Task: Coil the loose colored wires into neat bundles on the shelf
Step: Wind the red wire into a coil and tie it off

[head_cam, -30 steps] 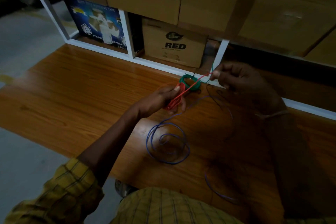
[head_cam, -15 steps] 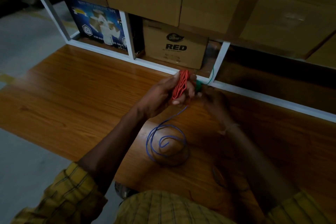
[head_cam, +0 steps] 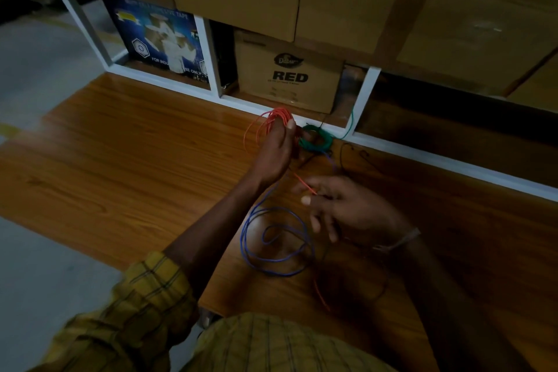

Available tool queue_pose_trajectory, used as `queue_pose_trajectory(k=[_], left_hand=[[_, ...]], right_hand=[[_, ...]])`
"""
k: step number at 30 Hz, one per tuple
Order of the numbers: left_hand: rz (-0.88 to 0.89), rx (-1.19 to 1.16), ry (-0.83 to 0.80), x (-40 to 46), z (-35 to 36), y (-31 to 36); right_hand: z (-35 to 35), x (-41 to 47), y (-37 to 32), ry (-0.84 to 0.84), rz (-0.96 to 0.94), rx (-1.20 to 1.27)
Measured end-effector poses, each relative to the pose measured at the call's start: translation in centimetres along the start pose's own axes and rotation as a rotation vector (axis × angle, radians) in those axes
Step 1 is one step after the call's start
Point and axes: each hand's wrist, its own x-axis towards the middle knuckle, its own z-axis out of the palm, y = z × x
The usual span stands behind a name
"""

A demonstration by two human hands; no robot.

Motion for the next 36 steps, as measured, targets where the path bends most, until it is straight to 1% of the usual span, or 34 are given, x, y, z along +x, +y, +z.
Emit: queue_pose_trajectory(k=[2, 4, 7, 9, 11, 13, 15, 17, 18, 20, 24, 26, 28, 30, 31, 33, 36], left_hand=[[0.013, 0.192, -0.034, 0.1, 0.1, -0.8], [0.037, 0.317, -0.087, 0.1, -0.2, -0.7], [0.092, 0.402, -0.171, -0.2, -1.2, -0.4], [0.121, 0.458, -0.241, -0.2, -1.7, -0.4], [0.107, 0.464, -0.316, -0.3, -2.2, -0.3], [0.034, 0.371, -0.409, -0.6, -2.6, 0.4], [-0.113, 0.184, -0.523, -1.1, -3.1, 1.5], [-0.231, 0.018, -0.613, -1.5, -3.4, 2.4], [-0.256, -0.05, -0.654, -1.6, -3.5, 2.5], [-0.265, -0.182, -0.722, -1.7, -3.5, 2.4], [-0.312, -0.5, -0.826, -1.9, -3.1, 2.4], [-0.344, -0.603, -0.836, -2.1, -2.9, 2.6], [-0.341, -0.685, -0.83, -2.3, -2.8, 2.7], [-0.325, -0.762, -0.789, -2.2, -2.6, 3.1], [-0.319, -0.8, -0.761, -2.1, -2.6, 3.3], [-0.311, -0.853, -0.69, -1.9, -2.6, 3.6], [-0.362, -0.84, -0.537, -1.5, -2.3, 4.3]], right_hand=[[-1.0, -0.5, -0.7, -0.075, -0.012, 0.044], [-2.2, -1.2, -1.4, -0.091, -0.04, 0.079], [-4.6, -2.2, -1.8, -0.056, -0.1, 0.174], [-5.9, -2.5, -1.3, -0.08, -0.172, 0.34], [-6.8, -2.5, -0.4, -0.11, -0.248, 0.503], [-7.5, -2.3, 0.2, -0.12, -0.293, 0.584], [-8.1, -2.1, 0.0, -0.068, -0.304, 0.552], [-8.8, -1.7, -0.4, 0.073, -0.274, 0.5], [-9.3, -1.3, -0.5, 0.151, -0.261, 0.47], [-10.0, -0.2, -0.6, 0.294, -0.246, 0.36], [-9.9, 2.3, 0.2, 0.542, -0.202, 0.035], [-9.8, 3.8, 1.0, 0.658, -0.177, -0.1], [-9.7, 4.8, 1.8, 0.738, -0.167, -0.169], [-9.0, 5.6, 2.8, 0.795, -0.133, -0.197], [-8.3, 5.8, 3.2, 0.793, -0.104, -0.187], [-6.4, 6.2, 4.4, 0.731, -0.084, -0.114], [-3.6, 6.8, 6.7, 0.66, -0.152, -0.087]])
